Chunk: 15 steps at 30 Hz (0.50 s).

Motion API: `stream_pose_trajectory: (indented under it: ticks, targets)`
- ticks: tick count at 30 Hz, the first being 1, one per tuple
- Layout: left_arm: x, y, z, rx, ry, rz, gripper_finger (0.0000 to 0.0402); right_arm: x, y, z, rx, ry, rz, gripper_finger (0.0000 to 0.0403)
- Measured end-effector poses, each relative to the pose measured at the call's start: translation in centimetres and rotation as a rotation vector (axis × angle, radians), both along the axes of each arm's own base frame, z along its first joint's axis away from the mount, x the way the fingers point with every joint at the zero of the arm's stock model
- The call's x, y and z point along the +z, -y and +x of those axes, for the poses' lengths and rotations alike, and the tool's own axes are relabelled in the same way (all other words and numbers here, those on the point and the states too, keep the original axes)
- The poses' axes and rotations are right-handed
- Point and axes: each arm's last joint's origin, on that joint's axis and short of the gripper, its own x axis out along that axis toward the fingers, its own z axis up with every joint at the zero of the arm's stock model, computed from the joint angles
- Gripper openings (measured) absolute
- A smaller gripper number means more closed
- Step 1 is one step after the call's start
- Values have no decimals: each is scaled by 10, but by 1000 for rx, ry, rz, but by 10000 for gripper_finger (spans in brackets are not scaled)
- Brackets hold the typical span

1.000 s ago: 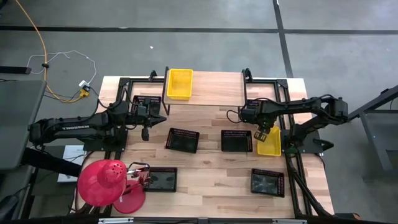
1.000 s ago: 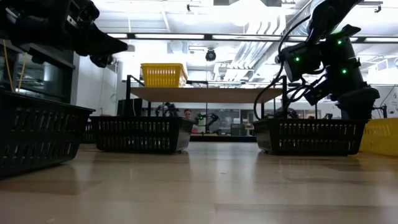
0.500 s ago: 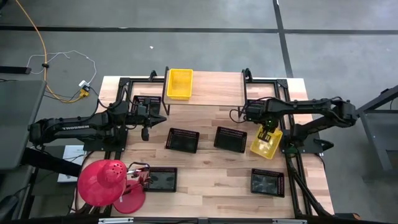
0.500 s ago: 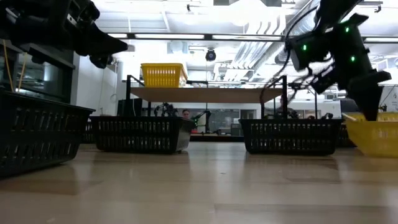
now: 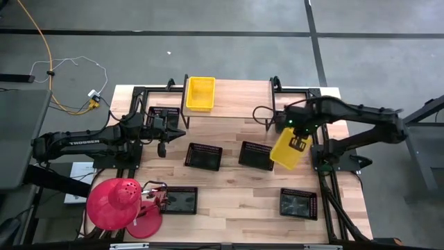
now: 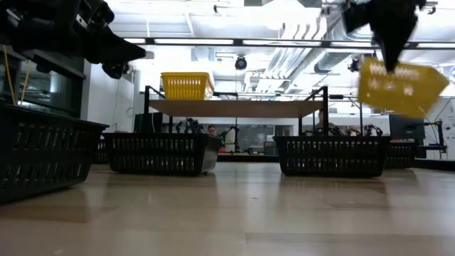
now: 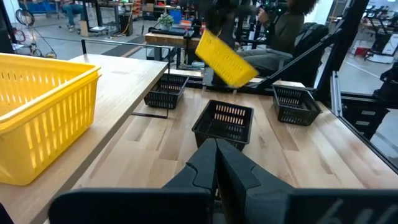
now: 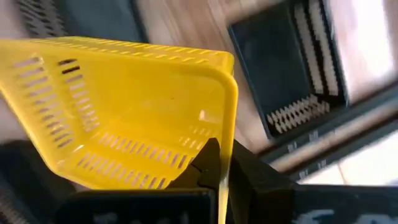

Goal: Stack baskets on shelf by color
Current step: Stack the yellow bin on the yellow bin on the shelf

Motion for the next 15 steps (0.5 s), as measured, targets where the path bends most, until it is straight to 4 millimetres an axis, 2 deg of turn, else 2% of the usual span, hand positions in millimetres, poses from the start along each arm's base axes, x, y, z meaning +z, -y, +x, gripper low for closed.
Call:
stream_pose_trajectory:
  ticks: [4,8,11,15]
  targets:
    - [0,0,0,-7,0,-1,0,33,-10,8,47,164,-73,0]
    - [3,3,1,-91,36,3,0,54,-20,22,95,325,-119,0]
    - [9,7,2,-215,91,31,0,57,-26,37,126,387,-149,0]
    - [18,15,5,-233,135,9,15,51,-33,58,137,393,-185,0]
